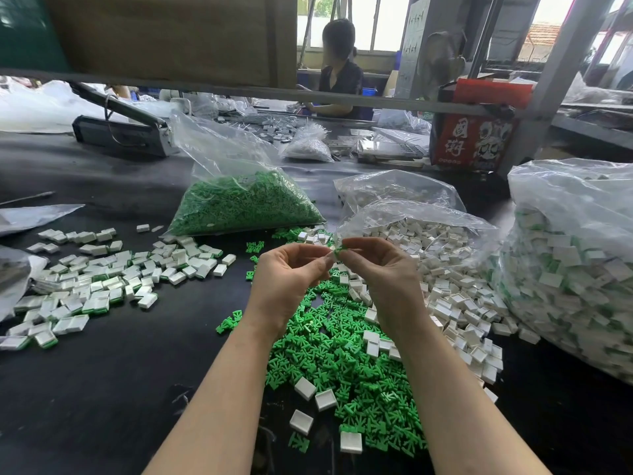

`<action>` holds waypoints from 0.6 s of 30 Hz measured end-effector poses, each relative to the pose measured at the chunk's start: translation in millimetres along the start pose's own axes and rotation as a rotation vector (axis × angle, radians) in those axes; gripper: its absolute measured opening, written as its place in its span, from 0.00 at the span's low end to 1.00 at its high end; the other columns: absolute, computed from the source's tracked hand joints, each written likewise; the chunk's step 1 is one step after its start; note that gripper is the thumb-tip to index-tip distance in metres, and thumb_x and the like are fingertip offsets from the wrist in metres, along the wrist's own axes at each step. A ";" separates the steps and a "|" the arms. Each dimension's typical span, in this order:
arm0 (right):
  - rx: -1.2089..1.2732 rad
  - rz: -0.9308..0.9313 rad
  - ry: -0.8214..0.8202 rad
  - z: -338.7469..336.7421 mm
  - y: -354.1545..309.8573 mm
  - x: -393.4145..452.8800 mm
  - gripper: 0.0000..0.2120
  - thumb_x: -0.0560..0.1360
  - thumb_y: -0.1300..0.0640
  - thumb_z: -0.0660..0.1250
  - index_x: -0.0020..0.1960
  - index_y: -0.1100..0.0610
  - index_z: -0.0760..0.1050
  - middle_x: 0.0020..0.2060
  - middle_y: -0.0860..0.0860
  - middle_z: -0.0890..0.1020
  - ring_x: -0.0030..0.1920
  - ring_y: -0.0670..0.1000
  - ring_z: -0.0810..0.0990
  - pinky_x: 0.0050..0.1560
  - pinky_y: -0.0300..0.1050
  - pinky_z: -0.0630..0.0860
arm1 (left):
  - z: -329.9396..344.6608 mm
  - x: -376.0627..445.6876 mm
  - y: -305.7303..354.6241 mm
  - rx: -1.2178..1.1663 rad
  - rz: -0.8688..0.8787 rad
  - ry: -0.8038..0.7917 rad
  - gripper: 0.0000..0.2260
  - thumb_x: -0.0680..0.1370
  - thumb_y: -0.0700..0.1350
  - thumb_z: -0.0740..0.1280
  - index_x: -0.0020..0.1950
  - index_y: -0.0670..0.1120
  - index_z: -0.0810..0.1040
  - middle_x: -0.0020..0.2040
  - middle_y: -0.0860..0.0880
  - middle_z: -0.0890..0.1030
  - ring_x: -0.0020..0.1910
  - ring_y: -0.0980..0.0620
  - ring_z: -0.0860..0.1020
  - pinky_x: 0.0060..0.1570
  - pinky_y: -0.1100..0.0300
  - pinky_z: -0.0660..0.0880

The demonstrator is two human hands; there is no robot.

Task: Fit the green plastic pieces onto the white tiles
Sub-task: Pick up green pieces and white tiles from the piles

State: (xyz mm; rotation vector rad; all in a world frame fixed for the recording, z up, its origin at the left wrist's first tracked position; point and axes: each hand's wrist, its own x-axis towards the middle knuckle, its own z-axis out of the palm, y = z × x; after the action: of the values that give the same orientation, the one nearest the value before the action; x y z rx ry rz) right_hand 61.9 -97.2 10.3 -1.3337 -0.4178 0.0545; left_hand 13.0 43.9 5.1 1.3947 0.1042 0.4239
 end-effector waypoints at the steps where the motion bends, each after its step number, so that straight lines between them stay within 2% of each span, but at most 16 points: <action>1: 0.009 0.008 -0.015 0.6 -0.1 -0.3 0.09 0.71 0.67 0.73 0.50 0.62 0.81 0.41 0.54 0.84 0.43 0.49 0.83 0.46 0.37 0.78 | 0.4 -0.1 -0.1 0.006 0.002 -0.003 0.07 0.68 0.44 0.76 0.44 0.45 0.84 0.39 0.45 0.85 0.36 0.52 0.83 0.37 0.67 0.77; 5: 0.030 0.026 -0.024 0.5 -1.1 -0.4 0.09 0.73 0.69 0.70 0.51 0.60 0.80 0.41 0.55 0.82 0.43 0.48 0.81 0.47 0.36 0.79 | 0.3 -0.6 -0.6 0.017 -0.001 -0.016 0.09 0.67 0.46 0.76 0.45 0.44 0.84 0.39 0.47 0.85 0.37 0.53 0.83 0.37 0.67 0.76; 8: -0.013 0.018 -0.009 -0.7 -1.3 0.1 0.10 0.75 0.68 0.67 0.51 0.57 0.82 0.39 0.46 0.84 0.39 0.39 0.79 0.42 0.32 0.76 | -1.2 -0.7 -1.3 -0.004 -0.016 -0.019 0.08 0.68 0.46 0.76 0.45 0.46 0.84 0.39 0.48 0.85 0.39 0.52 0.82 0.38 0.67 0.76; 10: -0.056 0.003 -0.022 -1.2 -1.9 -0.6 0.11 0.77 0.68 0.66 0.51 0.56 0.82 0.41 0.44 0.85 0.35 0.35 0.77 0.38 0.29 0.73 | -1.5 -0.4 -1.3 -0.028 -0.035 -0.019 0.07 0.68 0.47 0.76 0.44 0.48 0.84 0.40 0.48 0.85 0.41 0.50 0.83 0.39 0.65 0.77; 12: -0.098 -0.008 -0.053 -1.5 -2.8 -1.2 0.11 0.78 0.66 0.65 0.53 0.56 0.82 0.43 0.48 0.84 0.35 0.37 0.76 0.40 0.31 0.74 | -1.9 0.0 -1.3 -0.041 -0.040 -0.022 0.06 0.68 0.47 0.75 0.43 0.50 0.84 0.40 0.47 0.85 0.42 0.49 0.84 0.40 0.64 0.77; 14: -0.133 -0.020 -0.078 -1.4 -3.3 -1.3 0.10 0.77 0.66 0.66 0.55 0.55 0.80 0.42 0.53 0.81 0.39 0.43 0.77 0.45 0.37 0.77 | -2.9 0.1 -1.2 -0.044 -0.033 -0.022 0.06 0.68 0.47 0.75 0.43 0.50 0.85 0.41 0.46 0.85 0.42 0.49 0.84 0.40 0.64 0.78; 18: -0.228 -0.063 -0.071 -1.4 -3.4 -0.4 0.09 0.75 0.64 0.70 0.52 0.54 0.77 0.45 0.58 0.81 0.44 0.50 0.80 0.51 0.43 0.80 | -4.4 0.2 -1.1 -0.017 -0.003 -0.024 0.06 0.69 0.46 0.75 0.44 0.51 0.86 0.42 0.46 0.86 0.41 0.50 0.83 0.40 0.65 0.77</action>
State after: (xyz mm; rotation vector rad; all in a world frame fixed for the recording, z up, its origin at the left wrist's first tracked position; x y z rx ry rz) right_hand 61.3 -99.5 13.3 -1.5447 -0.5382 0.0019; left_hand 12.0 47.9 3.3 1.3826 0.0824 0.4045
